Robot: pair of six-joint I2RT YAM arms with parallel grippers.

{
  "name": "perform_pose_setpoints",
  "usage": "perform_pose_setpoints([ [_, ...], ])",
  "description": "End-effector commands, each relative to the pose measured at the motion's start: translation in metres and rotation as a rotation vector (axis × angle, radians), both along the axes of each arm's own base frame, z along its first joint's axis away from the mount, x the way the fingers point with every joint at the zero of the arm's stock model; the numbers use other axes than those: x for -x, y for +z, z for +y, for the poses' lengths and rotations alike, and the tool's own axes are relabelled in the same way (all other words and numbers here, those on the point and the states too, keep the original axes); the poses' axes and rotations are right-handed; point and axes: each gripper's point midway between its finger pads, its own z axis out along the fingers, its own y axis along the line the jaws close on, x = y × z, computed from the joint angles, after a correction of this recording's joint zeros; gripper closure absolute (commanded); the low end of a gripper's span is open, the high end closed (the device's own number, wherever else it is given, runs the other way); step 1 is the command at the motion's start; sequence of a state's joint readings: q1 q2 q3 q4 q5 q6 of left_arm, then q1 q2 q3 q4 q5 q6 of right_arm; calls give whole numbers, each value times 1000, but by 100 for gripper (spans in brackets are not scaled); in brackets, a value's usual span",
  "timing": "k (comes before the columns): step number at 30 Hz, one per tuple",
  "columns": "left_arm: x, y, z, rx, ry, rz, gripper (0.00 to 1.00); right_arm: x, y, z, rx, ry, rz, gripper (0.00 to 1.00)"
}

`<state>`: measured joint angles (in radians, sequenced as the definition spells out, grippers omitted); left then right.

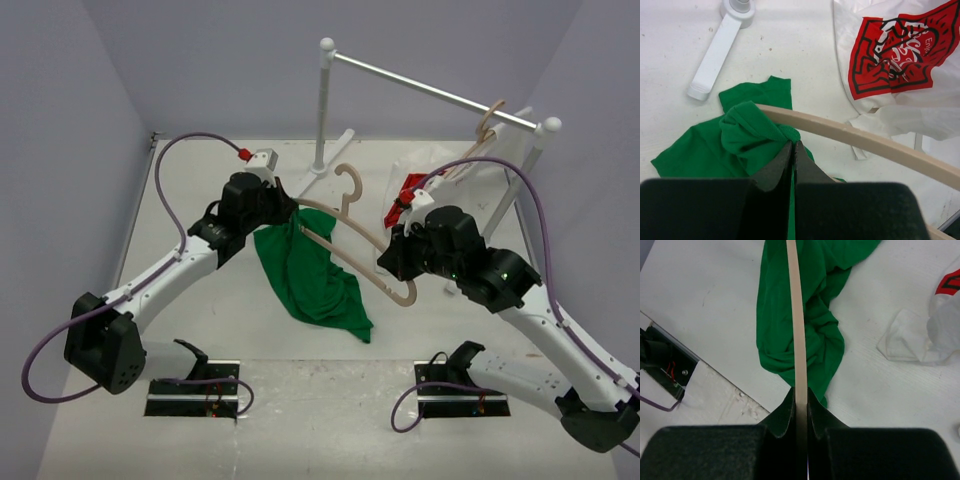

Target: Place the t-shirt on the hanger

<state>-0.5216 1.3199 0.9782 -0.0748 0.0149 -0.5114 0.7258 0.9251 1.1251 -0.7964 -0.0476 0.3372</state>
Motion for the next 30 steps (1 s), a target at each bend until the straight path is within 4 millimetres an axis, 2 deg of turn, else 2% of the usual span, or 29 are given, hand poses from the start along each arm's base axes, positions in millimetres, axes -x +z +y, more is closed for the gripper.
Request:
perform_pose_setpoints([
  [1, -5, 61, 3, 4, 13, -128, 100, 10, 10, 18, -44, 122, -23, 100],
  [3, -4, 59, 19, -54, 73, -110, 100, 21, -1, 16, -41, 176, -22, 100],
  [5, -3, 63, 25, -73, 92, -113, 100, 24, -1, 11, -45, 176, -37, 100],
  [7, 2, 63, 31, -92, 101, -108, 100, 32, 6, 8, -77, 195, -62, 100],
  [11, 13, 75, 38, -100, 95, -115, 100, 48, 38, 8, -169, 241, -118, 100],
  [13, 14, 100, 41, -93, 100, -154, 100, 58, 57, 10, -219, 285, -138, 100],
  [14, 16, 105, 43, -108, 99, -154, 100, 66, 73, 12, -254, 323, -159, 100],
  [18, 16, 167, 48, -109, 103, -237, 100, 77, 117, 9, -290, 379, -231, 100],
  [22, 11, 217, 44, -102, 82, -298, 100, 77, 121, 10, -257, 401, -220, 100],
  [24, 13, 211, 37, -101, 41, -286, 100, 75, 114, 11, -257, 393, -206, 100],
  [30, 34, 157, 5, -33, -148, -221, 100, 47, 81, 23, -302, 256, -169, 100],
])
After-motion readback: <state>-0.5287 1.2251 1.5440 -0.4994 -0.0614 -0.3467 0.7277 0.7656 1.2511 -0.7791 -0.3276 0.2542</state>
